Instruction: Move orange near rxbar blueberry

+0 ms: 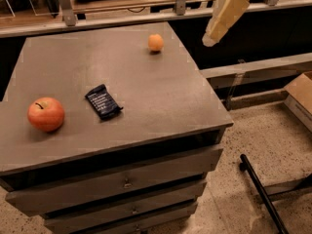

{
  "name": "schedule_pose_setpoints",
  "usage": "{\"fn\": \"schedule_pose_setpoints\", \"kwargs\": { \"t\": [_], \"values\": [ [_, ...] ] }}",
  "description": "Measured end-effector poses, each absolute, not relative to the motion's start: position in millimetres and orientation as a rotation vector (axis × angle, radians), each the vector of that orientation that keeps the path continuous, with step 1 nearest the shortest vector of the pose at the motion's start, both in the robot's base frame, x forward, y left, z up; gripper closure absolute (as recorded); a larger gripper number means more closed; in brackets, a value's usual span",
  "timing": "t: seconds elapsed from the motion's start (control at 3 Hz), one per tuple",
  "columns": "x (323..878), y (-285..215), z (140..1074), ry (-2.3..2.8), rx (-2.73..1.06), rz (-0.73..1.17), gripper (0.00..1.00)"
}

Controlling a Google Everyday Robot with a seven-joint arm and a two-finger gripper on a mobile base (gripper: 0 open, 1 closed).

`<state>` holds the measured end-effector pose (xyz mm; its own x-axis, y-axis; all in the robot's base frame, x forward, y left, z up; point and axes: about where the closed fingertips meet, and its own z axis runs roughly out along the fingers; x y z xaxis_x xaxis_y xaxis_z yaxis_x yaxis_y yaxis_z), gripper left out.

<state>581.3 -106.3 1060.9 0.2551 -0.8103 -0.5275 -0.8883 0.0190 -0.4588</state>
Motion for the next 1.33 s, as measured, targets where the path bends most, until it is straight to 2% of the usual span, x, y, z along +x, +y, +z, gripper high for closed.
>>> {"fn": "schedule_pose_setpoints", "kwargs": {
  "t": [0.33, 0.67, 1.0, 1.33],
  "values": [
    [594, -109, 1049, 1.567, -1.732, 0.147, 0.00],
    [642, -114, 1000, 1.589, -1.524, 0.258, 0.00],
    [722, -122, 953, 1.620, -1.244, 0.324, 0.00],
    [783, -119, 942, 1.650, -1.153, 0.318, 0.00]
  ]
}}
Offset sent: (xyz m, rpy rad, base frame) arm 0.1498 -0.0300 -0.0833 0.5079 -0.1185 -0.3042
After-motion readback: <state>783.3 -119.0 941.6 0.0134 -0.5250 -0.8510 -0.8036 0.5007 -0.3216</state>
